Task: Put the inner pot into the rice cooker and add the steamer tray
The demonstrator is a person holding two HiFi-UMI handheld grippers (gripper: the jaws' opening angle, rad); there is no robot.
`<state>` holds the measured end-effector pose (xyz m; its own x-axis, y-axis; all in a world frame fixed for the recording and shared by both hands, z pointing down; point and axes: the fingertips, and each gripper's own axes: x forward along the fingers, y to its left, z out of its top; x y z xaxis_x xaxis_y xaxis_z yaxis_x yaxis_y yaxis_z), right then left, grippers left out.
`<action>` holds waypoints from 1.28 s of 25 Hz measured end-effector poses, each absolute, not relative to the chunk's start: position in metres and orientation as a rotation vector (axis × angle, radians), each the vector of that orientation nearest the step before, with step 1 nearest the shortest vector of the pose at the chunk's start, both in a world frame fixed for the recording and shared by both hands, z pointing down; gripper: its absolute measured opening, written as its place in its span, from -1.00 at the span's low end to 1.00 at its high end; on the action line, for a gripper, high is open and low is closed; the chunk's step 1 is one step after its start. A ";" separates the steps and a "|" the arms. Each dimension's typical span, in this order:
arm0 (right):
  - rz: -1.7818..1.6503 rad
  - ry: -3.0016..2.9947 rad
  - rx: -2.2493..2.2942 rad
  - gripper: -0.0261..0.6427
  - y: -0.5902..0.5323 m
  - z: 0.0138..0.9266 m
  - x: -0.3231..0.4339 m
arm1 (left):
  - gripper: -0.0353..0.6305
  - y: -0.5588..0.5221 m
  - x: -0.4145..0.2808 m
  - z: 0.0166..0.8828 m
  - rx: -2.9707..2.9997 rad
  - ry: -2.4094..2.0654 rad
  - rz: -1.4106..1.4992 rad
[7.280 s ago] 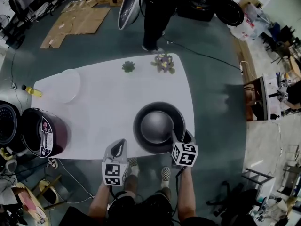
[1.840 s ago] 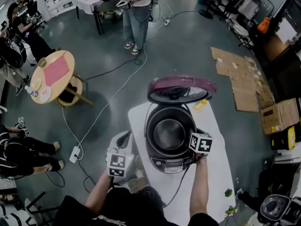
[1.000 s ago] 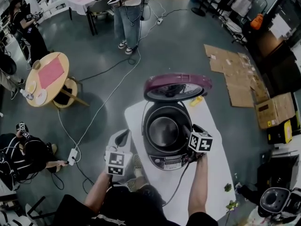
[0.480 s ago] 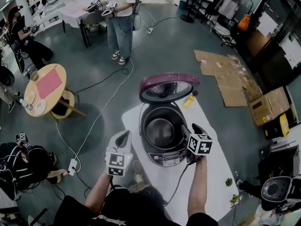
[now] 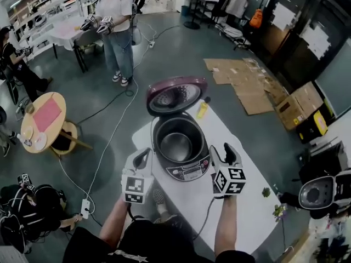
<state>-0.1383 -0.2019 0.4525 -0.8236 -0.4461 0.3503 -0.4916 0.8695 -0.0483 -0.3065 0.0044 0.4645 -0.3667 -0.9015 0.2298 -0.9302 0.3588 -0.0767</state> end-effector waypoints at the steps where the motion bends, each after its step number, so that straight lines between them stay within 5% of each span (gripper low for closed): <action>1: 0.179 -2.733 0.729 -0.19 -0.195 0.448 -0.127 | -0.86 0.004 -0.300 0.462 1.695 -2.461 0.290; 12: 0.109 -2.778 1.030 -0.36 -0.100 0.457 -0.015 | -0.86 0.017 -0.226 0.454 1.876 -2.368 0.304; 19: 0.157 -2.664 1.190 -0.90 -0.070 0.474 0.040 | -0.86 0.020 -0.181 0.456 1.992 -2.278 0.310; 32: 0.155 -2.551 1.374 -0.90 -0.072 0.469 0.124 | -0.86 -0.011 -0.095 0.467 2.186 -2.066 0.298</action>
